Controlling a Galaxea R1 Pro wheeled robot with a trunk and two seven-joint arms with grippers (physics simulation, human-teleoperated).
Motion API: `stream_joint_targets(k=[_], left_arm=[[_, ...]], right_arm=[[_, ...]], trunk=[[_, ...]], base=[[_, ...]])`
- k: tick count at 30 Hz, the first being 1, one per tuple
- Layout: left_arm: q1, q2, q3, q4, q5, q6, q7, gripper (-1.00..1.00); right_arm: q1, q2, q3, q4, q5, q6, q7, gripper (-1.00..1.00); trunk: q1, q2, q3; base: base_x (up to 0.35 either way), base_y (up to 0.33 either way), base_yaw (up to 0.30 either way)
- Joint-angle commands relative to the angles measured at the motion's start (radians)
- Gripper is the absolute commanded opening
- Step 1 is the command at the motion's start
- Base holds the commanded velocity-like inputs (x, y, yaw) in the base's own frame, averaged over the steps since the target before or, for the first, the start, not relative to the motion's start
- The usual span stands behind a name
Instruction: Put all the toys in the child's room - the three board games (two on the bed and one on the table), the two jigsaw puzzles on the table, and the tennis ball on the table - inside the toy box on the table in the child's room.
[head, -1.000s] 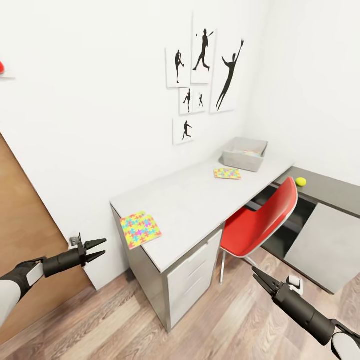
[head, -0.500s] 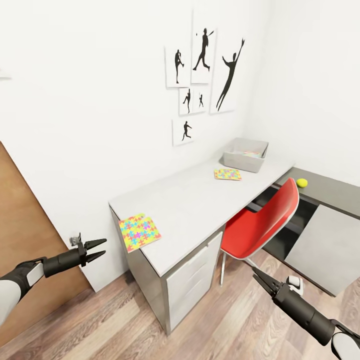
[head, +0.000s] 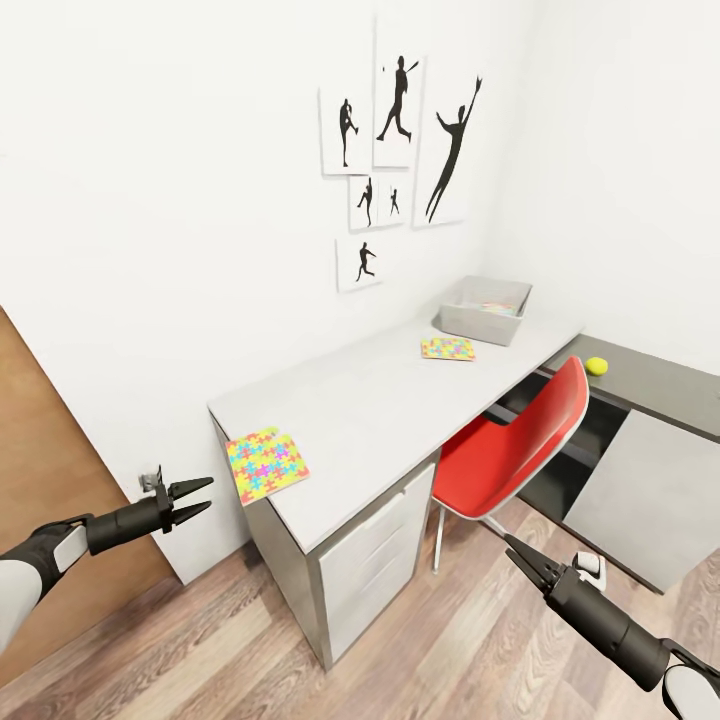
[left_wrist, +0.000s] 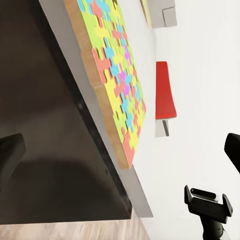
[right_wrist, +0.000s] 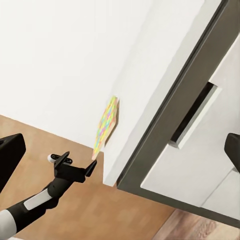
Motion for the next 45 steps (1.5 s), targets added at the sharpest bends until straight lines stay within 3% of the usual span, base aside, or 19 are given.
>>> stream_joint_targets(k=[1, 16, 45], left_arm=[[-0.001, 0.0, 0.0, 0.0, 0.002, 0.01, -0.003, 1.0], [-0.001, 0.0, 0.0, 0.0, 0.002, 0.01, -0.002, 1.0], [0.0, -0.003, 0.0, 0.0, 0.002, 0.009, -0.001, 1.0]], right_arm=[[-0.001, 0.0, -0.001, 0.0, -0.005, 0.007, 0.0, 1.0], [-0.001, 0.0, -0.001, 0.001, -0.005, 0.007, 0.0, 1.0], [-0.001, 0.0, -0.001, 0.011, -0.005, 0.007, 0.0, 1.0]], trunk=[[0.0, 0.0, -0.001], [0.054, -0.098, -0.045], [0.054, -0.098, -0.045]], base=[[0.0, -0.003, 0.0], [0.0, 0.0, 0.0], [0.042, -0.017, 0.0]])
